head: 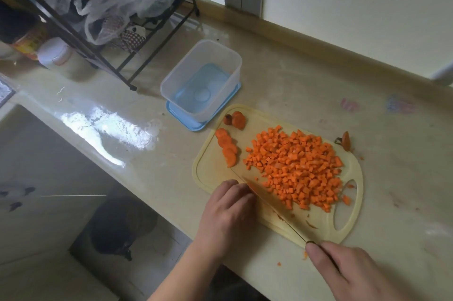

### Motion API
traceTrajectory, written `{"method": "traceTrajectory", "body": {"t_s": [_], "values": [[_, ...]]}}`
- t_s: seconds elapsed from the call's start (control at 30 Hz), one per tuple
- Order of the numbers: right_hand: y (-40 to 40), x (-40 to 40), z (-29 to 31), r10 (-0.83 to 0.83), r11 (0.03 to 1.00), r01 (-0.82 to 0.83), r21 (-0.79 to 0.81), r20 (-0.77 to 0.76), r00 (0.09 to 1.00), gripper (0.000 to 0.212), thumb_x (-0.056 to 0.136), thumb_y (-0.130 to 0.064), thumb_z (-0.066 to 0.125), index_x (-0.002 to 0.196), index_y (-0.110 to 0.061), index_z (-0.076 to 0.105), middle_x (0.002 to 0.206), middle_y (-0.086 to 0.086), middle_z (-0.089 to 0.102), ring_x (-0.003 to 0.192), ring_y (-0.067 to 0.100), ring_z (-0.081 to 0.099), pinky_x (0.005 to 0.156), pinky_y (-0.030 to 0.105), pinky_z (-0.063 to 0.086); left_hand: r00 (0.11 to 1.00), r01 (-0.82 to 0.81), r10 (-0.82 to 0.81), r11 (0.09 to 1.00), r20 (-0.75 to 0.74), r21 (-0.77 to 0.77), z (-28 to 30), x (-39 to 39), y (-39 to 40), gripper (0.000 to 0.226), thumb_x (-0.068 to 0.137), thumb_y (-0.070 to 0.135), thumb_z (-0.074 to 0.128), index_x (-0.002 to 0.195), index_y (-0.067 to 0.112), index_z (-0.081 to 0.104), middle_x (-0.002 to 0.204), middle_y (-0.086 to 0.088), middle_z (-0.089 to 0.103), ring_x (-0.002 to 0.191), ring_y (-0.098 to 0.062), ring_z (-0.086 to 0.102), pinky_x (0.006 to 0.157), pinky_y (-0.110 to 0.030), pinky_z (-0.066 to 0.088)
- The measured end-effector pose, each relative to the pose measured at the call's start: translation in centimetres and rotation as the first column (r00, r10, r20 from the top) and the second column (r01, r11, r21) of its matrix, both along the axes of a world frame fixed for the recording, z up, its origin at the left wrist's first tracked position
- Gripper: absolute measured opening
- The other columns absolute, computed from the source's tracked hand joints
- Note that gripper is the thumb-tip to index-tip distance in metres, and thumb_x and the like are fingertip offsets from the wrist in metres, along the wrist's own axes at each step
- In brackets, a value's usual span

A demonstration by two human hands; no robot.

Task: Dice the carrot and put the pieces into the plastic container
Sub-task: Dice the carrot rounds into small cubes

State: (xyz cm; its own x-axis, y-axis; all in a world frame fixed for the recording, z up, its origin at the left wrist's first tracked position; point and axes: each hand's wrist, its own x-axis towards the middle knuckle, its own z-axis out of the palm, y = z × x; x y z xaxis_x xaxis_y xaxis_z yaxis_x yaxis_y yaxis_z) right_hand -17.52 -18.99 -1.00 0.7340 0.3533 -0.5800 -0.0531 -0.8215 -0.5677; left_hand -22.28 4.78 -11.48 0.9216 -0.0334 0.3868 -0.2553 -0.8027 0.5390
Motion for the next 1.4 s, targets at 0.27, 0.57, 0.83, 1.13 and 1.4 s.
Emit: {"method": "traceTrajectory", "body": {"t_s": [0.27, 0.57, 0.83, 1.13, 1.4], "values": [[-0.5, 0.3, -1.5, 0.065, 0.997, -0.064, -0.03, 0.026, 0.998, 0.11, 0.05, -0.1, -0.006, 0.079, -0.019, 0.063, 0.077, -0.004, 0.069, 0.078, -0.001, 0.063, 0.074, 0.024, 0.049, 0.999, -0.04, 0.042, 0.997, 0.03, -0.066, 0.1, 0.1, -0.6, 0.016, 0.084, 0.002, 0.082, 0.099, 0.002, 0.077, 0.113, -0.008, 0.071, 0.103, -0.029, 0.062, 0.088, -0.034, 0.053], [0.8, 1.4, -2.0, 0.098, 0.991, -0.101, 0.087, 0.037, 0.994, 0.092, 0.061, -0.097, 0.005, 0.057, -0.014, 0.046, 0.066, -0.002, 0.059, 0.059, 0.011, 0.053, 0.058, 0.028, 0.039, 0.997, -0.041, 0.042, 0.999, 0.061, -0.013, 0.3, -0.2, -0.6, 0.022, 0.082, 0.003, 0.083, 0.103, 0.001, 0.077, 0.108, -0.011, 0.068, 0.101, -0.03, 0.062, 0.088, -0.036, 0.053], [-0.5, -0.1, -0.9, 0.073, 0.995, -0.077, 0.06, 0.058, 0.996, 0.105, 0.057, -0.098, 0.003, 0.069, -0.008, 0.054, 0.068, 0.001, 0.064, 0.066, 0.009, 0.059, 0.063, 0.019, 0.043, 0.997, -0.052, 0.052, 0.999, 0.053, -0.001, 0.8, -0.2, -0.6, 0.012, 0.092, 0.008, 0.068, 0.092, -0.002, 0.075, 0.104, -0.013, 0.07, 0.099, -0.03, 0.062, 0.087, -0.033, 0.052], [0.2, -0.2, -2.0, 0.133, 0.991, -0.133, 0.0, 0.059, 0.989, 0.092, 0.072, -0.085, 0.0, 0.074, -0.013, 0.057, 0.072, 0.0, 0.064, 0.074, 0.008, 0.06, 0.07, 0.025, 0.048, 0.998, -0.048, 0.049, 0.999, 0.047, -0.021, 0.2, -0.3, -0.3, 0.014, 0.094, 0.012, 0.069, 0.099, 0.001, 0.078, 0.11, -0.01, 0.072, 0.107, -0.027, 0.064, 0.094, -0.029, 0.052], [1.6, 0.2, -1.5, 0.063, 0.991, -0.066, 0.12, 0.024, 0.998, 0.087, 0.065, -0.093, 0.007, 0.055, -0.014, 0.042, 0.058, 0.007, 0.054, 0.056, 0.011, 0.051, 0.058, 0.028, 0.04, 0.997, -0.052, 0.051, 0.998, 0.051, 0.018, 0.6, -0.4, -0.4, 0.018, 0.097, 0.013, 0.065, 0.097, 0.0, 0.076, 0.108, -0.012, 0.069, 0.106, -0.027, 0.06, 0.093, -0.029, 0.051]]}}
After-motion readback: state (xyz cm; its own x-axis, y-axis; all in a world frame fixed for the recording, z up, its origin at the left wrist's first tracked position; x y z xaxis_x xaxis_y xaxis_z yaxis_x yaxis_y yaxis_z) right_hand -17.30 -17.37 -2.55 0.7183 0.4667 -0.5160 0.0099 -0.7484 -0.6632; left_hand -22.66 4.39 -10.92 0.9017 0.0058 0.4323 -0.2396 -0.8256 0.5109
